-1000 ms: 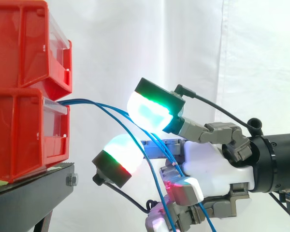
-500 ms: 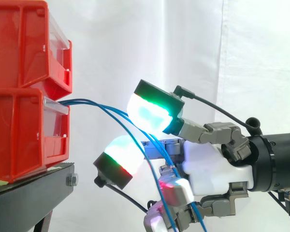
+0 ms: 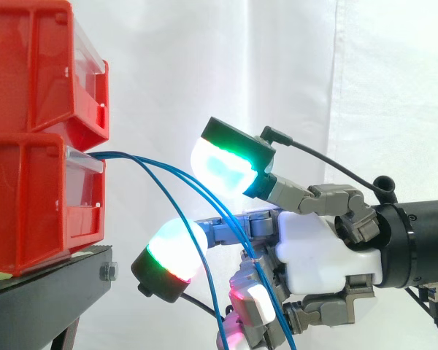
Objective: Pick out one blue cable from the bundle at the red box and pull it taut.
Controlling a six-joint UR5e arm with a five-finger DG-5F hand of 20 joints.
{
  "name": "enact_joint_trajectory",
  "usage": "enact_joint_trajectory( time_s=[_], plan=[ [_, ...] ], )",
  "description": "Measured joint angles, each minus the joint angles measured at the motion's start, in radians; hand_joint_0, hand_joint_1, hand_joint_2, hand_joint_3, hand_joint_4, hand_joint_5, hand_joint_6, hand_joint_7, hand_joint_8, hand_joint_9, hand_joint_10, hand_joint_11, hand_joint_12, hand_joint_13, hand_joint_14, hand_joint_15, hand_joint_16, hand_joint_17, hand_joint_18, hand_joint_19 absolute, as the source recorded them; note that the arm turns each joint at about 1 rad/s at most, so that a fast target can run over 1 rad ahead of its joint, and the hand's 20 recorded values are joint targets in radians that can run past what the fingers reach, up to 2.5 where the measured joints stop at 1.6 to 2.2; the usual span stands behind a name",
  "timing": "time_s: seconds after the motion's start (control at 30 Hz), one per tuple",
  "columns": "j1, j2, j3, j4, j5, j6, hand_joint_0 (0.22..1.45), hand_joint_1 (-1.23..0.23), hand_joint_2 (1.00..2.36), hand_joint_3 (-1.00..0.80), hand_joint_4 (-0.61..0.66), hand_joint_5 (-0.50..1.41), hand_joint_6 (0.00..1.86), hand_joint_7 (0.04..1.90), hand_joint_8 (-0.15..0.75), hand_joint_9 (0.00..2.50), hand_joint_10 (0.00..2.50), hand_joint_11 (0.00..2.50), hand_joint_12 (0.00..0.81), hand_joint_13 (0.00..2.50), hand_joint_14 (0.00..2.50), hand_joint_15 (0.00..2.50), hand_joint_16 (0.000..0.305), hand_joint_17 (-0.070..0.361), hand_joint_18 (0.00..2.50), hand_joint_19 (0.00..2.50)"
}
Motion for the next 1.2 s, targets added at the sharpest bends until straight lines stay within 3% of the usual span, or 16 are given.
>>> enact_joint_trajectory(
  time_s=[0.33, 0.57, 0.73, 1.0, 1.2],
  plan=[
    [0.000, 0.031, 0.000, -0.020, 0.001, -0.042, 0.44, -0.33, 1.00, -0.50, -0.03, -0.12, 0.77, 0.85, 0.297, 1.21, 0.02, 0.53, 0.401, 0.99, 0.02, 0.44, 0.063, 0.143, 0.87, 0.73],
    [-0.001, 0.056, 0.000, -0.063, 0.010, -0.070, 0.50, -0.27, 1.00, -0.50, -0.05, -0.13, 0.76, 0.88, 0.281, 1.18, 0.02, 0.55, 0.380, 0.97, 0.02, 0.46, 0.058, 0.130, 0.82, 0.76],
    [-0.002, 0.065, 0.000, -0.086, 0.021, -0.077, 0.53, -0.32, 1.00, -0.50, -0.04, -0.13, 0.76, 0.90, 0.273, 1.16, 0.02, 0.57, 0.374, 0.96, 0.02, 0.47, 0.056, 0.125, 0.79, 0.77],
    [-0.002, 0.067, 0.000, -0.103, 0.031, -0.079, 0.57, -0.40, 1.01, -0.35, -0.04, -0.14, 0.76, 0.90, 0.278, 1.13, 0.02, 0.58, 0.373, 0.95, 0.02, 0.47, 0.054, 0.122, 0.77, 0.78],
    [-0.005, 0.067, 0.000, -0.105, 0.058, -0.079, 0.57, -0.43, 1.02, -0.29, -0.03, -0.15, 0.77, 0.87, 0.276, 1.13, 0.02, 0.58, 0.375, 0.94, 0.02, 0.47, 0.055, 0.124, 0.77, 0.77]
  ],
)
